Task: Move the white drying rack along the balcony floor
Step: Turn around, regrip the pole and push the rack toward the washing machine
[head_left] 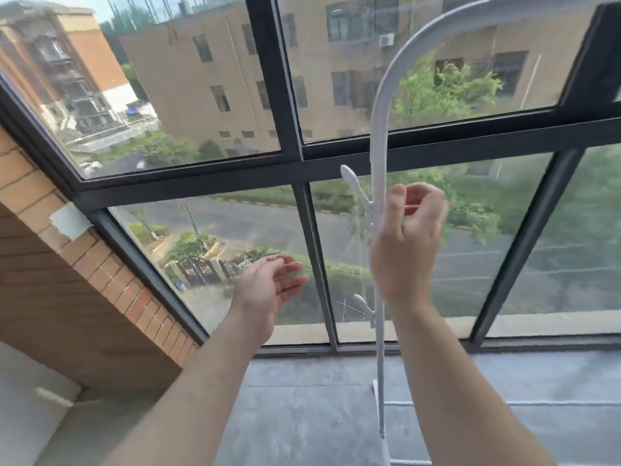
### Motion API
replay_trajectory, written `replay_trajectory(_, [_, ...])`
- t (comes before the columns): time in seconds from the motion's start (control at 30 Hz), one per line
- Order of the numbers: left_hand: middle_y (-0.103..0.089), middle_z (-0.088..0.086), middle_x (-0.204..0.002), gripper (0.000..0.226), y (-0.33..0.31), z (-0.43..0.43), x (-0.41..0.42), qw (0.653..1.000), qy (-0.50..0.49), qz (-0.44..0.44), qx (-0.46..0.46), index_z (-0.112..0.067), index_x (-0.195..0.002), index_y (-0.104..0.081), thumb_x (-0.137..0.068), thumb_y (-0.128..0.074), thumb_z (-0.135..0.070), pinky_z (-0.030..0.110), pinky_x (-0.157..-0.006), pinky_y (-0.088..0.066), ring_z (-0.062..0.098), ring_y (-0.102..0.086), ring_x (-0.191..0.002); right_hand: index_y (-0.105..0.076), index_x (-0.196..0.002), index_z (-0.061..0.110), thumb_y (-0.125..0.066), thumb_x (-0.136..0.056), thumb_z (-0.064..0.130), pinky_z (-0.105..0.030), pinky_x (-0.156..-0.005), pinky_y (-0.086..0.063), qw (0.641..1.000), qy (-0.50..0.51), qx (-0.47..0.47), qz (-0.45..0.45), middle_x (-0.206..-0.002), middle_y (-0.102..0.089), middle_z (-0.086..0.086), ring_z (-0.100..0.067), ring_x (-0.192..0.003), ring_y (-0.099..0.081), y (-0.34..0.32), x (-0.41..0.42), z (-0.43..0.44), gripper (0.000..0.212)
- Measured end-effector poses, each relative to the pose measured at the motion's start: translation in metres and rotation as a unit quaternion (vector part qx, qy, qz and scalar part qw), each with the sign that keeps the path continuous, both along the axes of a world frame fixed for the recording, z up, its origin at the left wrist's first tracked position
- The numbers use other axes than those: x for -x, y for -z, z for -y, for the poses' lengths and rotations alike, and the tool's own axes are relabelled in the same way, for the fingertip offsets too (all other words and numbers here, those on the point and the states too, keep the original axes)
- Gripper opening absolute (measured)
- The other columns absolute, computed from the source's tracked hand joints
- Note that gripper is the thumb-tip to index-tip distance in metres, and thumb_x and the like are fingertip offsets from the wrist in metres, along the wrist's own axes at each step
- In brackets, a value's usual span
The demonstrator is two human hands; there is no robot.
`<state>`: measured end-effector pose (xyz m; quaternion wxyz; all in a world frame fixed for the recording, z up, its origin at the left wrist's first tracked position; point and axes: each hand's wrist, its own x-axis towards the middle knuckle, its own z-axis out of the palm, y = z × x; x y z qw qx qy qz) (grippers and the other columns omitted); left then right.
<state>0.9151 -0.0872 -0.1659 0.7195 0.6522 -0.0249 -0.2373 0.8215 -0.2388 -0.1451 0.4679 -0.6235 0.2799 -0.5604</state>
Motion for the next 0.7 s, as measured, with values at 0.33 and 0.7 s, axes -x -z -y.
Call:
replay_trajectory(0.33, [-0.075, 0.01, -0.089, 0.027, 0.018, 0.028, -0.073, 0.978, 0.207, -0.034, -0.009, -0.006, -0.101, -0.064, -0.107, -0.038, -0.009, 0.035, -0.071, -0.059, 0.023, -0.074, -0.069, -0.049, -0.109, 0.02, -0.044, -0.107, 0.041, -0.011, -0.078, -0.042, 0.981, 0.192, 0.005, -0.02, -0.115, -0.06, -0.012, -0.021, -0.096, -0.06, 0.013, -0.038, -0.034, 0.022])
replay_trajectory(0.7, [-0.076, 0.009, -0.086, 0.026, 0.025, 0.058, -0.103, 0.916, 0.378, -0.132, 0.009, -0.007, -0.099, -0.065, -0.106, -0.04, -0.01, 0.028, -0.058, -0.058, 0.023, -0.074, -0.067, -0.05, -0.107, 0.021, -0.048, -0.109, 0.037, -0.005, -0.077, -0.038, 0.924, 0.367, 0.023, -0.102, -0.111, -0.059, -0.009, 0.009, -0.092, -0.053, -0.002, -0.044, -0.084, 0.016])
